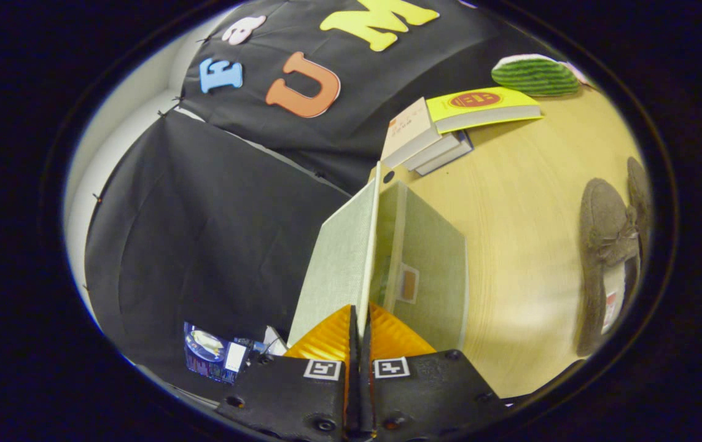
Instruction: Open the storage box then place both shoes into the box .Put the left shoe in first, then the right shoe, with the right side of both shoes facing outward in a uniform manner.
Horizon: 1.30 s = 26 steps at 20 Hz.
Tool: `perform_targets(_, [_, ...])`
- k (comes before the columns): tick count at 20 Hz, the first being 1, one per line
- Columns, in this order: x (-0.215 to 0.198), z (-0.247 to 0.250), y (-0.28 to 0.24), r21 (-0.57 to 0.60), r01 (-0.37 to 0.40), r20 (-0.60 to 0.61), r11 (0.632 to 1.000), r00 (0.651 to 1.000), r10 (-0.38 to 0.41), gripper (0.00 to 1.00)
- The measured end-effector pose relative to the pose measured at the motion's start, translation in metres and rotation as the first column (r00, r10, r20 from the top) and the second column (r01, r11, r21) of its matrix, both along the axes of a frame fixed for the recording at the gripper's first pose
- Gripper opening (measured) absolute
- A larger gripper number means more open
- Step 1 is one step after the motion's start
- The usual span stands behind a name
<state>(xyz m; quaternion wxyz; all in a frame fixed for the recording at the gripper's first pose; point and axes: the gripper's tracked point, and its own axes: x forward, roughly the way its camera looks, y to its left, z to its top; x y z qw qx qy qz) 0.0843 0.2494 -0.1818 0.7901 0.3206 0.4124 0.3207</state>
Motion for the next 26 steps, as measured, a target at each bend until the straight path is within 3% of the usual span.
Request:
perform_targets(8, [-0.016,0.069,0.042,-0.037,-0.050,0.128,0.998,0.990,0.054,0.06])
perform_targets(22, [-0.048,0.126,0.190,-0.136,-0.177,0.219,0.975,0.954,0.204,0.07])
perform_targets(24, [-0.052,0.124,0.213,-0.155,-0.206,0.234,0.966,0.943,0.239,0.08])
perform_targets(26, [-0.053,0.120,0.233,-0.186,-0.226,0.269,0.956,0.924,0.271,0.17])
